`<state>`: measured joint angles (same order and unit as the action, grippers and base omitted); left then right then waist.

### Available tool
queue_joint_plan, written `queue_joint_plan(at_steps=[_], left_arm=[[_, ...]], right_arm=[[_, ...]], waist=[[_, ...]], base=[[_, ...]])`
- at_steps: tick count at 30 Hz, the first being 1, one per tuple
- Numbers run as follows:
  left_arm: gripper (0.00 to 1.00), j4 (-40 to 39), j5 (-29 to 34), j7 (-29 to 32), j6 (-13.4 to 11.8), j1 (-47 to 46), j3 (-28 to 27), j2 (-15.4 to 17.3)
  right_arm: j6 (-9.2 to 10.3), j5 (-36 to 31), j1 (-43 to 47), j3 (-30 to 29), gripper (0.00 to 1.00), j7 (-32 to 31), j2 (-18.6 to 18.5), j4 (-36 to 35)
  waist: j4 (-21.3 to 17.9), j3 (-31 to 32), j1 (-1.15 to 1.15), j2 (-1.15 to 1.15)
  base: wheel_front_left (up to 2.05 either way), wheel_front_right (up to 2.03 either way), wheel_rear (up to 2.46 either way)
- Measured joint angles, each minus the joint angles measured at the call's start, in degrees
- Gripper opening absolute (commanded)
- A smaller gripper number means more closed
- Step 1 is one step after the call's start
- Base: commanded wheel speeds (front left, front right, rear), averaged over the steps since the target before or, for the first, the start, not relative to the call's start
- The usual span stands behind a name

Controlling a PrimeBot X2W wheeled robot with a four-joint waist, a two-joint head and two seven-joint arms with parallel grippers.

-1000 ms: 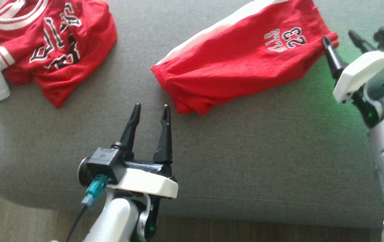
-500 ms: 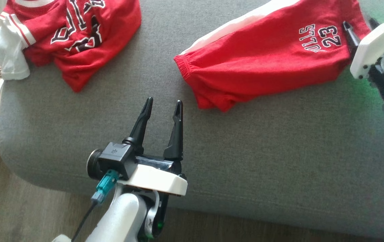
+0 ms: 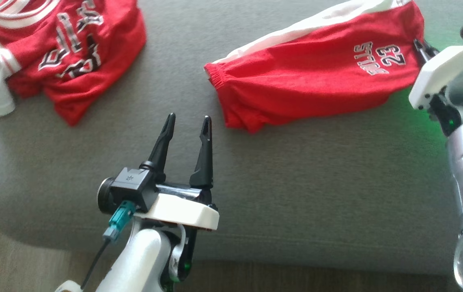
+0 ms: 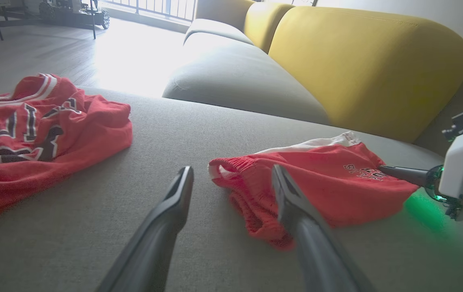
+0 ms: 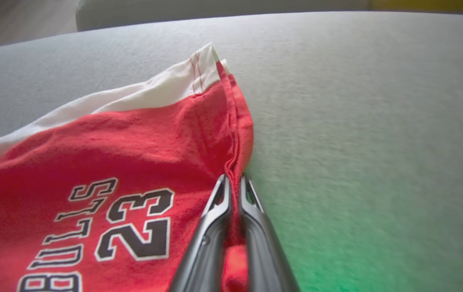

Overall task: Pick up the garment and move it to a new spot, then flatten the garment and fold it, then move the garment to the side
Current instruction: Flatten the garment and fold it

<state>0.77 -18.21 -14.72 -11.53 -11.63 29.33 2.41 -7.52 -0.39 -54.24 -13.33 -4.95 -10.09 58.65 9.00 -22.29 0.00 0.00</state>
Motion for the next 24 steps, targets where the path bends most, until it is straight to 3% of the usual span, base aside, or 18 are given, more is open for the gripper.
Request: queue_joint_plan(at_steps=[8, 17, 24], left_arm=[[1.00, 0.3, 1.0, 0.0, 0.5, 1.0, -0.5, 0.0], [1.00, 0.4, 1.0, 0.0, 1.4, 1.0, -0.8, 0.0], [1.00, 0.8, 1.0, 0.0, 1.5, 0.9, -0.6, 0.0]], right_arm=[[0.00, 2.0, 5.2, -3.3, 0.00, 1.2, -0.7, -4.7], [0.00, 4.7, 12.6, -6.4, 0.00, -1.7, -1.2, -17.8], [0.01, 7.7, 13.8, -3.4, 0.00, -5.9, 2.9, -29.5]], waist=[[-5.0, 1.8, 0.00, 0.00], [-7.4, 1.3, 0.00, 0.00], [-6.5, 1.4, 0.00, 0.00]], base=[[0.00, 0.00, 0.00], [0.00, 0.00, 0.00], [0.00, 0.00, 0.00]])
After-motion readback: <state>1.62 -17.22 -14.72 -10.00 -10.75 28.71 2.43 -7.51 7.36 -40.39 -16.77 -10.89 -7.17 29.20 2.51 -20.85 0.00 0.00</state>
